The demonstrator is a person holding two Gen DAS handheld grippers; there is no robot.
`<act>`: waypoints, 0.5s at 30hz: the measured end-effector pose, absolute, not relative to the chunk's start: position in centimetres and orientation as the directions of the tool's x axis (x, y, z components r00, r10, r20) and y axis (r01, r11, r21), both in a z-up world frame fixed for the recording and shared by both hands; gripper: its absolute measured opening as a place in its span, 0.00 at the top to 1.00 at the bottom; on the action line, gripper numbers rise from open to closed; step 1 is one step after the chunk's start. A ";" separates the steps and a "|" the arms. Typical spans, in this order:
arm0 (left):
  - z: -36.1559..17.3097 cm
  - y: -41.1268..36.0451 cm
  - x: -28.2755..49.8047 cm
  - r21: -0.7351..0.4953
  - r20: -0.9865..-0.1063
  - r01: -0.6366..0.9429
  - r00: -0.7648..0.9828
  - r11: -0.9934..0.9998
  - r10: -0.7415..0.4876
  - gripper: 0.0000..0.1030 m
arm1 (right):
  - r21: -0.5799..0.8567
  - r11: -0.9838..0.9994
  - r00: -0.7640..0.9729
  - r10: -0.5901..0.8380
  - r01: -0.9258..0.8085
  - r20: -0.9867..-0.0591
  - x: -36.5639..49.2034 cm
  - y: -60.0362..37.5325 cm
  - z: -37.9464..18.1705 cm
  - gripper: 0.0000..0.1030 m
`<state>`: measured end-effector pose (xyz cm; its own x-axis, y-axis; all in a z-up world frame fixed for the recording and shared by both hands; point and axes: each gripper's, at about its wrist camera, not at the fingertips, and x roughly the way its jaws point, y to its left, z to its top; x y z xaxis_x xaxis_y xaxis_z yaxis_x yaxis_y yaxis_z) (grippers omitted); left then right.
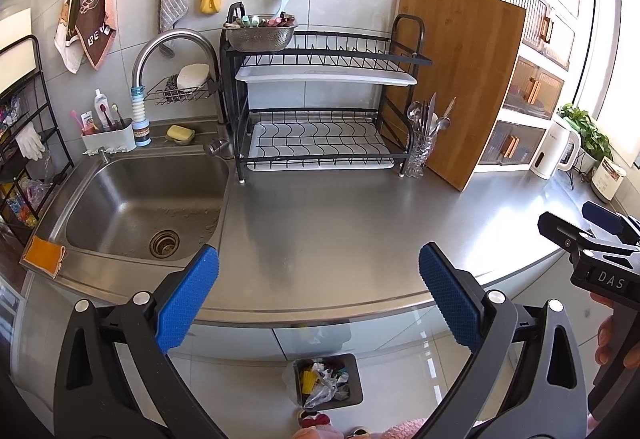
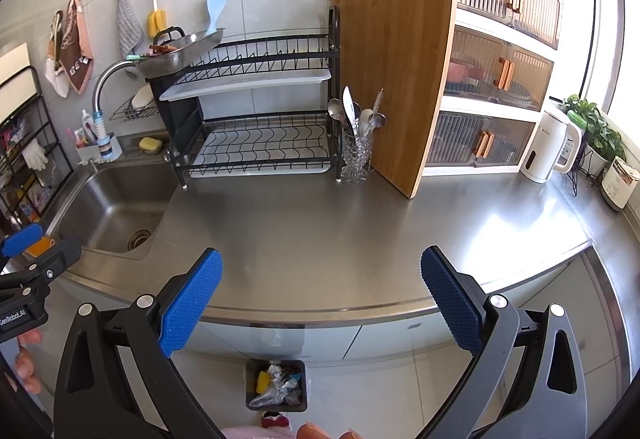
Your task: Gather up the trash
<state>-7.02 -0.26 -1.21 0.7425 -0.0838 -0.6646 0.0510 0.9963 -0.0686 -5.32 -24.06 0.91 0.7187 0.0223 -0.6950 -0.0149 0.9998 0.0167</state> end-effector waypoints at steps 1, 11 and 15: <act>-1.2 -0.3 -7.0 -0.068 -0.665 0.051 0.742 0.996 -0.083 0.08 | 0.016 1.000 0.718 0.023 -0.017 -0.696 -5.3 -24.1 0.9 0.03; -1.3 -0.3 -7.0 -0.065 -0.667 0.053 0.740 0.996 -0.083 0.08 | 0.013 1.000 0.712 0.025 -0.022 -0.702 -5.2 -23.9 0.9 0.03; -1.4 -0.2 -7.0 -0.066 -0.672 0.049 0.736 0.997 -0.081 0.08 | 0.013 1.000 0.711 0.026 -0.024 -0.703 -5.2 -23.9 1.0 0.03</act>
<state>-7.02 -0.24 -1.44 0.7363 -0.0808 -0.6718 0.0495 0.9966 -0.0657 -5.22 -23.88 0.95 0.7110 0.0261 -0.7028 -0.0243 0.9996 0.0126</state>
